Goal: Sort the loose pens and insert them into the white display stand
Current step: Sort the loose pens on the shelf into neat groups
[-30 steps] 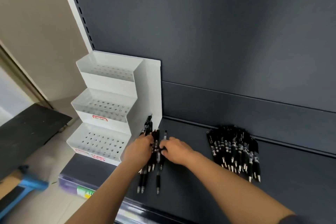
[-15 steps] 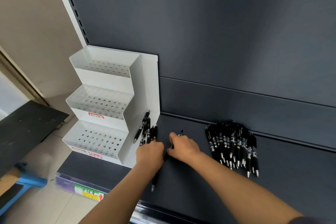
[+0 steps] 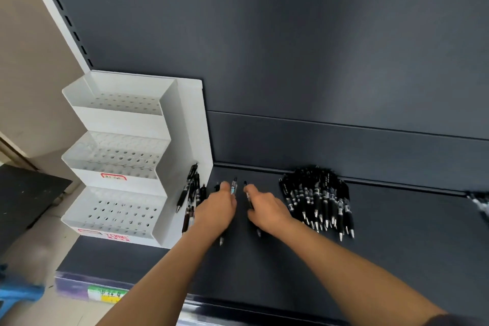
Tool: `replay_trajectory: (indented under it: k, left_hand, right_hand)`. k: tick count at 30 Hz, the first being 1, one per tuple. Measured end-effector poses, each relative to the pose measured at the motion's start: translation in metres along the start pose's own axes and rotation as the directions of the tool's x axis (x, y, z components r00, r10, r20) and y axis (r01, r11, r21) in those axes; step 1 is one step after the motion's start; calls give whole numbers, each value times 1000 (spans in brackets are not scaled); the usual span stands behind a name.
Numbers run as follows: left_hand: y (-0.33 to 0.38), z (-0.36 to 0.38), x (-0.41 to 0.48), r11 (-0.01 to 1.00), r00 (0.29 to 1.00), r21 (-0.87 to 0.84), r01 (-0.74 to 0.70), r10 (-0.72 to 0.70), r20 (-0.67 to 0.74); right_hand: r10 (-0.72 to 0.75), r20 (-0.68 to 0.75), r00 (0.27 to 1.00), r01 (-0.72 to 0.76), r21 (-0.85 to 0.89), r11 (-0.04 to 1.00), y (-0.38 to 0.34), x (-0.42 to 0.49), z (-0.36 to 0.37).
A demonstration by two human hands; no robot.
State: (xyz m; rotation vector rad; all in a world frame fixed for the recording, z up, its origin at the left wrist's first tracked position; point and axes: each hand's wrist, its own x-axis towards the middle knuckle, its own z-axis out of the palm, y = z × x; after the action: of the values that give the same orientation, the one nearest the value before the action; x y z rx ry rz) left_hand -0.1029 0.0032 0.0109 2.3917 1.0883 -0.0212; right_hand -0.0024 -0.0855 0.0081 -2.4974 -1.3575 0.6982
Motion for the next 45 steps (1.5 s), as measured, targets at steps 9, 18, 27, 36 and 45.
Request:
replay_trajectory:
  k: [9,18,27,36,45]
  left_hand:
    - [100,23,22,926,964,-327,-191,239,116]
    - [228,76,13,873,895,-281,-398,437,90]
    - [371,155,-10,824,831,-311,-474,536,152]
    - [453,213,-17,876,825,-262,-405,474,309]
    - [501,242,-4,880,821,-217,-423,474,319]
  right_hand:
    - [178,-327,928,-141,134,981,74,-32,-48]
    - [356,-447,821,-264,255,930,196,-95,-89]
    - [424,-434,795,-390,170,905,348,-165,-135]
    - [556,-389,735,-576,76,814,461,-196,-165]
    - [542,-335,770,-571,15,821,498,-200,-173]
